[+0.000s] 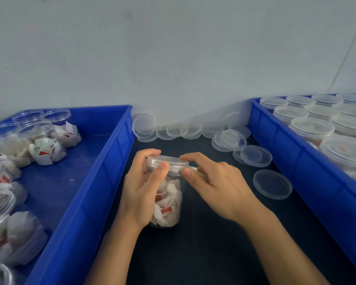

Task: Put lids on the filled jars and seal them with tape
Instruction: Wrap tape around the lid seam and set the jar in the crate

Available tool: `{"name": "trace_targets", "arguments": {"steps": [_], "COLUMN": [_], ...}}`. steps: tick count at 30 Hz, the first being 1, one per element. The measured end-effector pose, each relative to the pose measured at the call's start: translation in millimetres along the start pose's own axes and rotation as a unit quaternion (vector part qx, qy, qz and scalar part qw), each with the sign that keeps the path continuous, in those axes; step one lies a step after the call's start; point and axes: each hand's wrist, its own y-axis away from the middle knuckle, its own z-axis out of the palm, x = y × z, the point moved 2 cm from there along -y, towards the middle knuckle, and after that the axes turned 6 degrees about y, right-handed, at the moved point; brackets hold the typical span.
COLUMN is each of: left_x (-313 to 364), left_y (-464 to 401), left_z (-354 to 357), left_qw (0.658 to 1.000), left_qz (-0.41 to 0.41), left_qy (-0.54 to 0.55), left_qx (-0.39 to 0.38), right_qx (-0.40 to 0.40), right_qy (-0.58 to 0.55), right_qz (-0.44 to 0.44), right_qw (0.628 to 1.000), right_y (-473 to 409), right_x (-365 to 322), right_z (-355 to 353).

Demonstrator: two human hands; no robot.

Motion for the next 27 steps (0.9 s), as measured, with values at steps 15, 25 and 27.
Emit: {"name": "trace_targets", "arguments": {"steps": [15,25,27], "left_x": [3,1,1], "left_y": [7,5,4], "left_z": [8,3,1], "left_qw": [0.983,0.998,0.999], "left_qz": [0.008,-0.041,-0.041], "left_qy": [-0.176,0.004,0.023], "left_qx": [0.045,0.041,0.026], "right_qx": [0.055,0.001,0.0], "right_qy": [0.025,-0.017,-0.024], "right_qz": [0.017,0.003,-0.001], "right_qw": [0.998,1.0,1.0], "right_y": [2,0,0], "right_x": [-10,0,2], "right_z": [3,2,1]}}
